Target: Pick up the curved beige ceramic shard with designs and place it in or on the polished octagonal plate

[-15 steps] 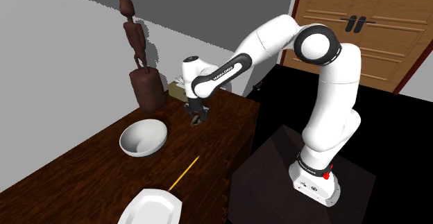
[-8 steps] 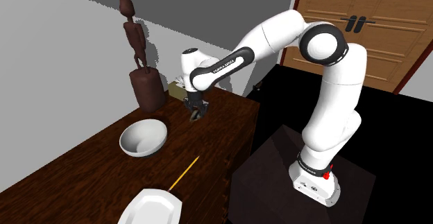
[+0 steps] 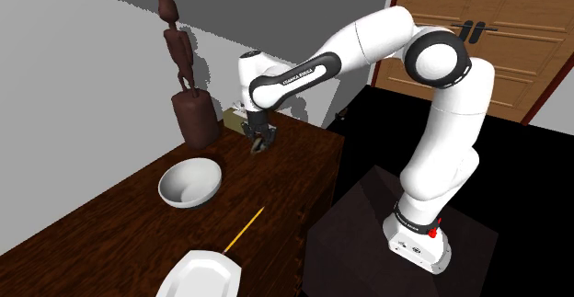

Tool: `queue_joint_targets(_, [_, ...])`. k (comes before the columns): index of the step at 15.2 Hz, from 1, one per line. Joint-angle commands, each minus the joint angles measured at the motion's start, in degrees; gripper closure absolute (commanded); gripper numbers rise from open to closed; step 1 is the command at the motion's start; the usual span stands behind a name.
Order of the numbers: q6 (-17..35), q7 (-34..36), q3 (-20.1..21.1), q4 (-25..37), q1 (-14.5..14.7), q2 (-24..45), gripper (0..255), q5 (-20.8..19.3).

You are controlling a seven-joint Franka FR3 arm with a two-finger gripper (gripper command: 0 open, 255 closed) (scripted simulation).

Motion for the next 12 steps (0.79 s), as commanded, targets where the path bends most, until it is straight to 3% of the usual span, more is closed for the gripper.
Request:
queue_joint_targets(1, [-0.58, 0.92, 0.62, -0.13, 0.57, -0.85, 255, 0.6])
queue_joint_targets(12, [-0.1, 15.6, 6.4, -0.65, 9.36, -0.71, 255, 0.31])
